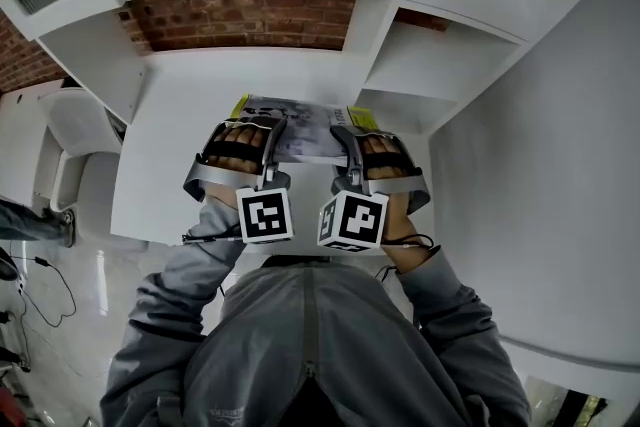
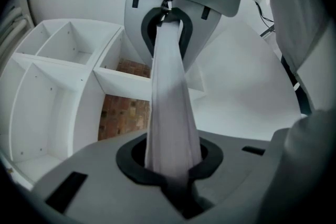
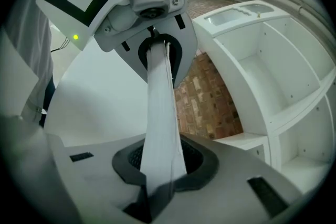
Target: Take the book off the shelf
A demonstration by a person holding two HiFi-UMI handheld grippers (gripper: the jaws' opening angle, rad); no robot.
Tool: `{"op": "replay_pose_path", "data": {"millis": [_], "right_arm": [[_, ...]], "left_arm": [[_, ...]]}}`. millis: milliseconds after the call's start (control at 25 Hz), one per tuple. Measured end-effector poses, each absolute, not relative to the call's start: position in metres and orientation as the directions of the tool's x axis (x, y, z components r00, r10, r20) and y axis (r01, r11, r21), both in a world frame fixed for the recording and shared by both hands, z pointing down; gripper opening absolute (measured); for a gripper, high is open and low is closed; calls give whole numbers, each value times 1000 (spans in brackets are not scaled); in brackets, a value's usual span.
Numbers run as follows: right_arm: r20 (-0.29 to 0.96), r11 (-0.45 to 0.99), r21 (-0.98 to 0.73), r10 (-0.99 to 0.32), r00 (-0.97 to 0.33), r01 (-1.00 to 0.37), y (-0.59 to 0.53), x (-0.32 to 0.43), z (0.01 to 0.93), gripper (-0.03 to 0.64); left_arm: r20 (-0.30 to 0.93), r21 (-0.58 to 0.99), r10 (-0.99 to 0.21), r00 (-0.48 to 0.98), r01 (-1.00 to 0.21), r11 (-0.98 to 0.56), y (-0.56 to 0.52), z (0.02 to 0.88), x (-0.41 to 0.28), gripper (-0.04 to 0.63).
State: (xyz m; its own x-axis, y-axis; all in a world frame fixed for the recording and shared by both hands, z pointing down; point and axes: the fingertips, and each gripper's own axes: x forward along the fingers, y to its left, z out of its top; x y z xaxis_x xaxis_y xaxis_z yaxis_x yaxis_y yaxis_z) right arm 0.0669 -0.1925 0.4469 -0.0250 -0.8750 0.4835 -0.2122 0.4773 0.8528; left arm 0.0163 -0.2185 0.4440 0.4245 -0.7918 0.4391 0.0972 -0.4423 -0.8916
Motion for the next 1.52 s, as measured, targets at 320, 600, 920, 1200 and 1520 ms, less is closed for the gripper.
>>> {"op": "replay_pose_path", "data": {"millis": [320,600,920,1200,1520], "right_arm": [[574,561,790,-818,-24,-245,-185,76,506,84],[635,621,737,-772,-42,-266,-177,73,546,84],[699,681,678,-714,-46,-276,-170,71,584,84],[750,731,621,-659,-57,-283,-161,69,611,84],[793,773,565,-606,-70,-290,-155,68,637,84]], "left_arm": [[545,-827,-730,412,121,-549,-211,506,26,72],[608,-777,-685,400,124,-617,-203,544,24,72],[687,-709,-629,362,149,-689,-195,589,18,73],[749,-644,-571,335,171,-745,-184,620,15,74],[794,-585,-515,323,178,-791,-177,646,15,74]]}}
